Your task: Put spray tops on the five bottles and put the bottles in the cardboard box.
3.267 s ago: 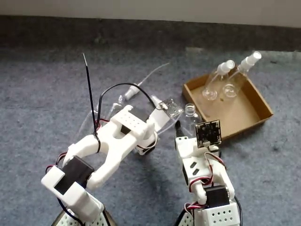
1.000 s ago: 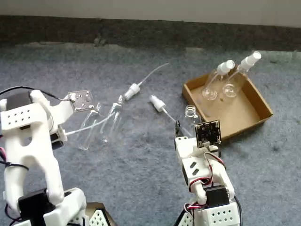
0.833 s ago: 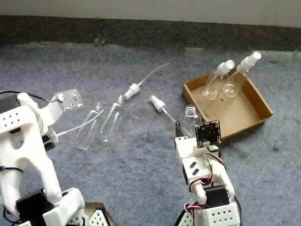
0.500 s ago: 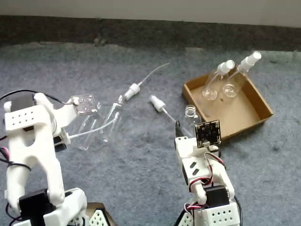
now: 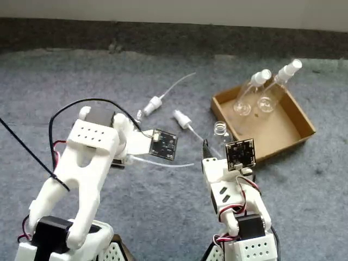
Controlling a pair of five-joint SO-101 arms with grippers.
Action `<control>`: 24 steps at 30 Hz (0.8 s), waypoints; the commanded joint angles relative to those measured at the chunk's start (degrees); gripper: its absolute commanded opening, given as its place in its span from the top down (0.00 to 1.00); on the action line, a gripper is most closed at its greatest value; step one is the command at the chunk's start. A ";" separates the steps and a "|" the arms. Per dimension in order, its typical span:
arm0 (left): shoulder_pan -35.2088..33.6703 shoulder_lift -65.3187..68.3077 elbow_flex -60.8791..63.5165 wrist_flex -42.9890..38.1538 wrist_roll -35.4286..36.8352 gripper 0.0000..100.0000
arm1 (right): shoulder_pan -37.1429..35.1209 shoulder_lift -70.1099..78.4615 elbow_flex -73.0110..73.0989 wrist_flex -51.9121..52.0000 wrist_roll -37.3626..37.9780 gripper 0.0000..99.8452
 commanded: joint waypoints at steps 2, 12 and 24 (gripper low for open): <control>7.16 -1.80 2.95 -14.86 -1.14 0.98 | 0.57 -1.27 5.58 -1.63 0.00 0.86; 13.32 -1.80 17.36 -36.66 -0.97 0.98 | 0.66 -1.27 5.58 -1.63 0.00 0.86; 13.23 -1.89 19.12 -37.45 7.38 0.89 | 0.66 -1.27 5.58 -1.63 0.00 0.86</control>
